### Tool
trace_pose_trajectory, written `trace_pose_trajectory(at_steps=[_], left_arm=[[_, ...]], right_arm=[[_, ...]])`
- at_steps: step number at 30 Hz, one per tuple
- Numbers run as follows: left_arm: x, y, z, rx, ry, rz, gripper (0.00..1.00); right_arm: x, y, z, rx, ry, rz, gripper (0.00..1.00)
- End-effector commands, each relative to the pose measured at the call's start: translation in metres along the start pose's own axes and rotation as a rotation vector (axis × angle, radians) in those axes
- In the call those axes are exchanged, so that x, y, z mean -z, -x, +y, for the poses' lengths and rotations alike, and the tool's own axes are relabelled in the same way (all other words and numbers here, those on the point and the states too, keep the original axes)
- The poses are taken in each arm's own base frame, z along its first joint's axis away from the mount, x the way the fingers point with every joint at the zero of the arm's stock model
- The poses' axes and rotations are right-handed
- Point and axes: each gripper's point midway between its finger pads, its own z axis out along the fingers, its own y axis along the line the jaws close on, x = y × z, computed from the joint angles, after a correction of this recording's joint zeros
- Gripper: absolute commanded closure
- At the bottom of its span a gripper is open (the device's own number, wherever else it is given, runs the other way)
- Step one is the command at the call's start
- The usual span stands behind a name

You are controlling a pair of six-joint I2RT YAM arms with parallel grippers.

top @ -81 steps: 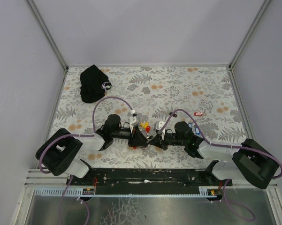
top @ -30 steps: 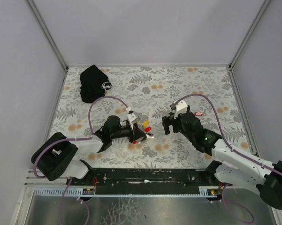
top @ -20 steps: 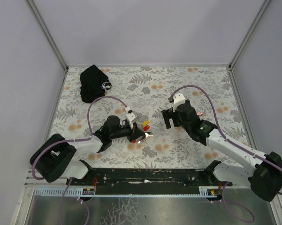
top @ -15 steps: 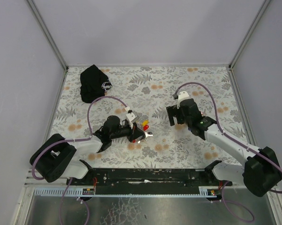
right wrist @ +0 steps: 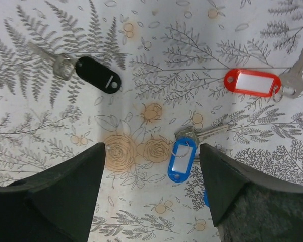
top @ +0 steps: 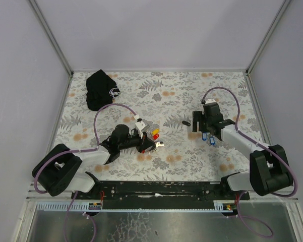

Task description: Put the keys on the keyring

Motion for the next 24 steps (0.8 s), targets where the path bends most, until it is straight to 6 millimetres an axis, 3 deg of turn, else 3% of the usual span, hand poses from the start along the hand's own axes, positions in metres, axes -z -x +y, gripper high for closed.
trace_pose_trajectory(at_steps=[1, 8, 13, 21, 24], left_arm=[[-0.001, 0.013, 0.000, -0.043, 0.002, -0.036, 1.00], [-0.002, 0.013, -0.001, -0.042, -0.001, -0.036, 1.00], [-0.002, 0.013, -0.001, -0.042, -0.007, -0.034, 1.00], [-0.003, 0.013, -0.002, -0.041, -0.010, -0.032, 1.00], [-0.002, 0.013, -0.002, -0.042, -0.010, -0.035, 1.00]], right_arm=[[-0.011, -0.007, -0.007, -0.081, -0.007, 0.055, 0.20], [-0.024, -0.020, -0.014, -0.111, -0.004, 0.136, 0.24], [-0.025, 0.017, 0.019, -0.013, 0.199, 0.037, 0.29], [-0.034, 0.048, 0.067, 0.110, 0.468, -0.056, 0.32], [-0.042, 0.053, 0.075, 0.143, 0.516, -0.041, 0.34]])
